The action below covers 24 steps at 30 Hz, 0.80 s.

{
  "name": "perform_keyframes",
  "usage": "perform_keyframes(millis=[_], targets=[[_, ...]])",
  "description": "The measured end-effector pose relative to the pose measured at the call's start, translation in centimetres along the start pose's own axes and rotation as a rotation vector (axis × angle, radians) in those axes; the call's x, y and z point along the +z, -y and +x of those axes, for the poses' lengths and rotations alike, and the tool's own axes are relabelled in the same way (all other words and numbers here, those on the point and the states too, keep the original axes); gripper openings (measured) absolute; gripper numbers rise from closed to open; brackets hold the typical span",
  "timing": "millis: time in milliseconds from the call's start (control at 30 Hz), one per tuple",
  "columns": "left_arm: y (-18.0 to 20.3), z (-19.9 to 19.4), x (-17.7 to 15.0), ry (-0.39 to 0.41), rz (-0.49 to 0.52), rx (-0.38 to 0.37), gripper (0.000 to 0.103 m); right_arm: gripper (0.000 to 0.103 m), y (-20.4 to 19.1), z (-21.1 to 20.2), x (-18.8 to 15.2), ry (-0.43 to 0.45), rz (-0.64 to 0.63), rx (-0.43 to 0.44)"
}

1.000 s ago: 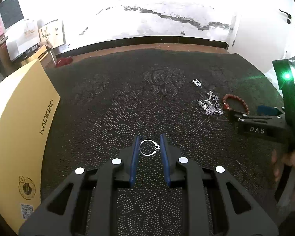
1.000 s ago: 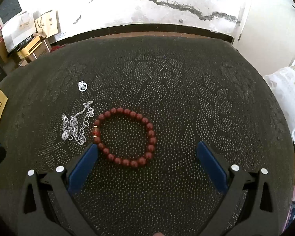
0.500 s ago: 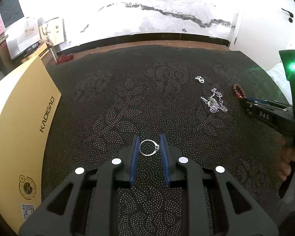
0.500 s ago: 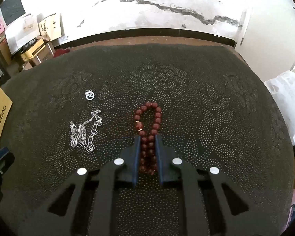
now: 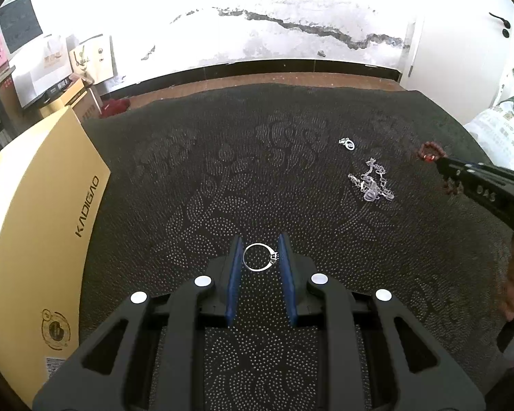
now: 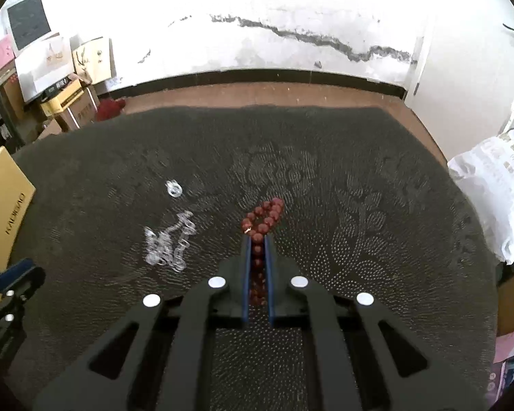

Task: Organize jewelry
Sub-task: 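Carry the ring into the white box and open the left gripper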

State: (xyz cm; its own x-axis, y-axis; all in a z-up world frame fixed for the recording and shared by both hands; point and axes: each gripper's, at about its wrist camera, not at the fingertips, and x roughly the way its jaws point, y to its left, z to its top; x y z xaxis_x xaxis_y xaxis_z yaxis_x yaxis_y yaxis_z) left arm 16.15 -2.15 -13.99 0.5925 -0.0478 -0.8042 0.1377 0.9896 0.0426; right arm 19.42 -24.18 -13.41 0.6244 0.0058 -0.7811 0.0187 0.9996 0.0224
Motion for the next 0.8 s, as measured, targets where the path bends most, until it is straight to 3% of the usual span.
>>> perform_keyframes(millis=[400, 600, 800], targets=[[-1.2, -4.9, 1.4, 0.037, 0.01, 0.02, 0.022, 0.008, -3.5, -6.7, 0.9, 0.035, -0.03, 0.056], [-4.9, -9.9, 2.1, 0.076, -0.03, 0.052, 0.022, 0.008, -8.5, -11.7, 2.0, 0.069, -0.085, 0.116], [-10.5, -15.0, 2.0, 0.118, -0.077, 0.112, 0.022, 0.008, -15.9, -16.7, 3.0, 0.116, -0.171, 0.188]])
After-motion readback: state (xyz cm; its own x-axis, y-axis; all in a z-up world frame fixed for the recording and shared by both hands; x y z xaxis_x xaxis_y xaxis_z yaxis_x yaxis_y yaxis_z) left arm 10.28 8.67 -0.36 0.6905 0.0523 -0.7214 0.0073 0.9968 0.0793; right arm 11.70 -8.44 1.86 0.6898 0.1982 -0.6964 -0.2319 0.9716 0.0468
